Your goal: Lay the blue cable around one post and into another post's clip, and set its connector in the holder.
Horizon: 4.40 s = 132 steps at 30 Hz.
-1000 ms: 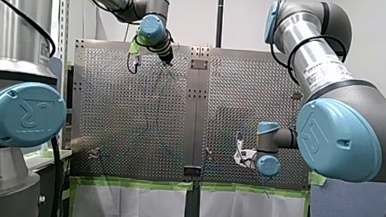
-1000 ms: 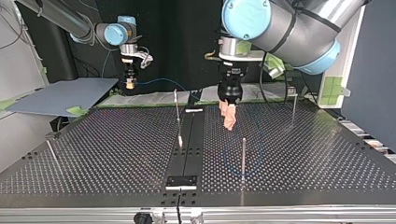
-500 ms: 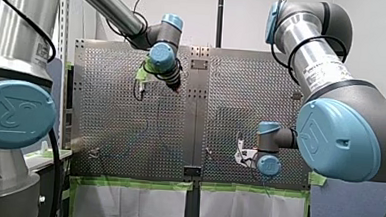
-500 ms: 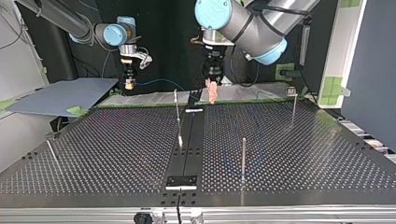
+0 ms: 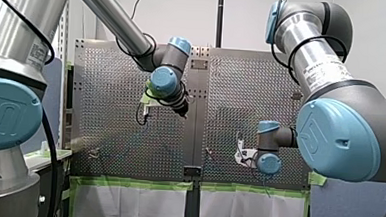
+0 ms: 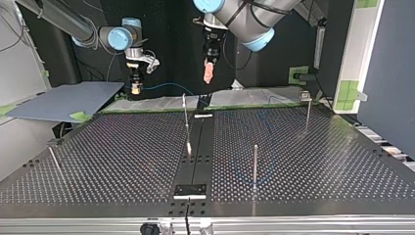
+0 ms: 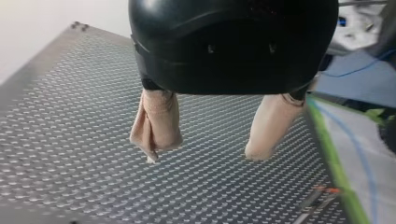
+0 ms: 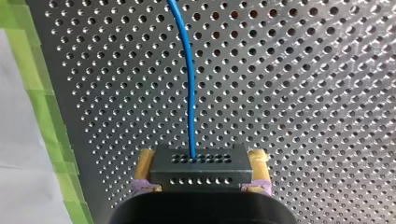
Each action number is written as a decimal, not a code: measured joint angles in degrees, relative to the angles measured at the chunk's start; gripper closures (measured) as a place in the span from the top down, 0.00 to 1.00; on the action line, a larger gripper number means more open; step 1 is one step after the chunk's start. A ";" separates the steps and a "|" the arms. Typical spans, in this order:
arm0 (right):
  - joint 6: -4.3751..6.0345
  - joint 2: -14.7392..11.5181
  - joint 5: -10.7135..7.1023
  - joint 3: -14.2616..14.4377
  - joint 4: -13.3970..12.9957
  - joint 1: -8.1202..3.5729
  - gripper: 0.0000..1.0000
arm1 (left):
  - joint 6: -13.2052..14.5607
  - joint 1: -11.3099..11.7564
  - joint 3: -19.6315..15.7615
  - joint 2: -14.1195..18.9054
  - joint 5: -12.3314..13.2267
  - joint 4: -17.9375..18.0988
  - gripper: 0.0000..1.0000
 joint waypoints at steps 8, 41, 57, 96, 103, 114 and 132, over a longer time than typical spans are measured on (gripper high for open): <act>-0.71 -1.98 -0.24 -0.07 2.81 0.30 0.13 | -0.83 0.95 -4.17 -4.17 0.03 4.20 1.00; -2.40 -6.08 -1.46 0.81 8.27 4.34 0.13 | -8.93 5.03 -14.43 -12.42 13.49 20.50 1.00; -2.42 -6.50 -2.14 0.82 7.82 7.45 0.13 | -16.81 5.05 -13.56 -12.57 18.50 28.38 1.00; -0.69 -10.45 -2.03 0.82 8.99 12.04 0.13 | -32.70 4.21 -10.09 -20.74 16.67 46.34 1.00; -0.53 -10.54 -2.05 0.82 8.85 12.15 0.13 | -33.92 4.10 -10.05 -20.82 16.78 46.45 1.00; -0.01 -10.56 -2.28 0.82 8.33 12.15 0.13 | -34.22 3.93 -9.60 -20.91 16.62 46.43 1.00; 0.30 -10.56 -2.55 0.81 8.07 12.16 0.13 | -38.28 3.68 -3.86 -26.90 16.92 47.04 1.00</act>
